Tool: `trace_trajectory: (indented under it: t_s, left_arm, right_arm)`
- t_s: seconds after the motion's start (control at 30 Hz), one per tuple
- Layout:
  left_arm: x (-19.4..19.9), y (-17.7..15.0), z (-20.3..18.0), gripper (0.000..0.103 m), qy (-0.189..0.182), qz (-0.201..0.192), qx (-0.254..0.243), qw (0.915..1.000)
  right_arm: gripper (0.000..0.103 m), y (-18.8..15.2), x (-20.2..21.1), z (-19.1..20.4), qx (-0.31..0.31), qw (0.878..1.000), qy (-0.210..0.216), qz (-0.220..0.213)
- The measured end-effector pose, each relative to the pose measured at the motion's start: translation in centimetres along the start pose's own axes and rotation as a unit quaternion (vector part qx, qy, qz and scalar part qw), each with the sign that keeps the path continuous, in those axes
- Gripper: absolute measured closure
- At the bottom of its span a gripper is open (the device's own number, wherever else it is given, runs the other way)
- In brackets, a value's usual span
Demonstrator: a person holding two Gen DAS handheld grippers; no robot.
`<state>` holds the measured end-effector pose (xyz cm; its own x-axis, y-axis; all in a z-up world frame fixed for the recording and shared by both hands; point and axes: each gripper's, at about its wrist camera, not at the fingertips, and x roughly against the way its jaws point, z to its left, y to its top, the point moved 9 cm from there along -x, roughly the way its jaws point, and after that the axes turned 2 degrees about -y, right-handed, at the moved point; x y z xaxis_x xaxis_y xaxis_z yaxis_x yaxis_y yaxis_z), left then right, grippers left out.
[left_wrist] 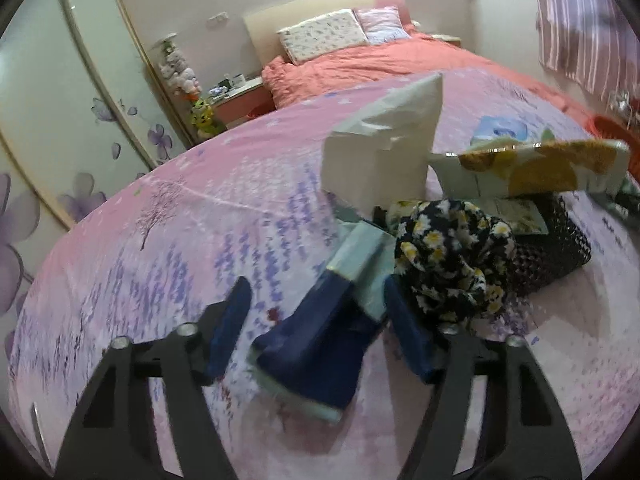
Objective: Collect trash
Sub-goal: 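Close the left tool on the blue snack wrapper and lift it, then carry the wrapper with the left tool and towel with the right tool to the basket, open both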
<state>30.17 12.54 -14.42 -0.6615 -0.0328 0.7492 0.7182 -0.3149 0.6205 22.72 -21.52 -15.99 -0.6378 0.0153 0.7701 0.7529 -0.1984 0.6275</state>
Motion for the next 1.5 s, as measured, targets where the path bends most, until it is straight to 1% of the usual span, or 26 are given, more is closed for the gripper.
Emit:
trace_trajectory:
  t_s: [0.07,0.1,0.17,0.23,0.3,0.33,0.4,0.43,0.5,0.63,0.8,1.0,1.07,1.17,1.27,1.33,1.37,1.4,1.43,1.5]
  left_arm:
    - [-0.6,-0.5,0.4,0.058,-0.008,0.012,0.017,0.9998]
    - [-0.8,-0.6,1.2,0.063,-0.008,0.015,0.043,0.9989]
    - [-1.1,-1.2,2.9,0.071,0.007,0.028,0.081,0.9963]
    - [-1.3,-2.0,4.9,0.069,0.005,0.039,0.138,0.9896]
    - [-1.3,-2.6,5.9,0.064,-0.002,0.042,0.168,0.9849]
    - [-1.4,-2.8,6.0,0.061,-0.008,0.042,0.173,0.9839]
    - [-1.5,-3.1,5.8,0.053,-0.011,0.042,0.168,0.9848]
    - [-1.7,-3.2,5.5,0.053,-0.012,0.041,0.163,0.9857]
    - [-1.6,-3.3,5.4,0.053,-0.003,0.031,0.156,0.9872]
    - [-1.7,-3.5,5.1,0.052,-0.012,0.031,0.167,0.9853]
    - [-1.7,-3.9,6.1,0.052,-0.008,0.031,0.184,0.9824]
    - [-1.4,-4.2,6.5,0.052,-0.005,0.032,0.189,0.9815]
    - [-1.3,-4.3,6.6,0.052,-0.009,0.031,0.188,0.9816]
    - [-1.1,-4.3,6.7,0.051,-0.013,0.031,0.172,0.9846]
    - [-1.1,-4.3,6.7,0.051,-0.017,0.032,0.165,0.9857]
    - [-1.2,-4.2,6.9,0.054,-0.010,0.030,0.160,0.9866]
    - [-1.2,-3.9,6.7,0.060,-0.011,0.029,0.159,0.9868]
    - [-1.2,-3.7,6.6,0.060,-0.009,0.029,0.158,0.9870]
    - [-1.1,-3.5,6.5,0.061,-0.007,0.029,0.156,0.9874]
    - [-0.8,-3.0,6.3,0.062,-0.007,0.024,0.155,0.9876]
  right_arm:
    - [0.083,0.0,0.0,0.0,0.000,1.000,0.000,0.000]
    - [0.083,0.0,0.0,0.0,0.000,1.000,0.000,0.000]
    - [0.083,0.0,0.0,0.0,0.000,1.000,0.000,0.000]
    - [0.083,0.0,0.0,0.0,0.000,1.000,0.000,0.000]
    - [0.083,0.0,0.0,-0.1,0.001,1.000,0.000,0.000]
    - [0.083,0.0,0.0,-0.1,0.000,1.000,0.000,0.000]
    - [0.083,0.0,0.0,0.0,0.000,1.000,0.001,0.000]
    - [0.083,0.0,0.0,0.0,0.000,1.000,0.000,0.000]
    - [0.083,0.0,0.0,0.0,-0.001,1.000,0.001,0.000]
    - [0.082,0.0,0.0,0.0,-0.002,1.000,0.004,0.000]
    - [0.082,0.0,0.0,-0.2,-0.010,1.000,0.017,0.000]
    - [0.081,0.0,0.0,-0.2,-0.017,1.000,0.025,0.000]
    - [0.080,0.0,0.1,-0.4,-0.016,1.000,0.027,-0.001]
    - [0.079,0.0,0.2,-0.3,0.012,1.000,0.017,0.001]
    - [0.078,-0.1,0.3,-0.1,0.012,1.000,0.020,0.002]
    - [0.077,-0.2,0.2,0.0,0.013,1.000,0.017,0.000]
    - [0.077,-0.2,0.2,0.1,0.013,1.000,0.016,-0.001]
    - [0.085,-0.2,0.3,0.2,0.012,1.000,0.017,-0.001]
    - [0.088,-0.2,0.3,0.2,0.012,1.000,0.020,-0.002]
    - [0.090,-0.2,0.9,0.5,0.013,0.999,0.028,-0.008]
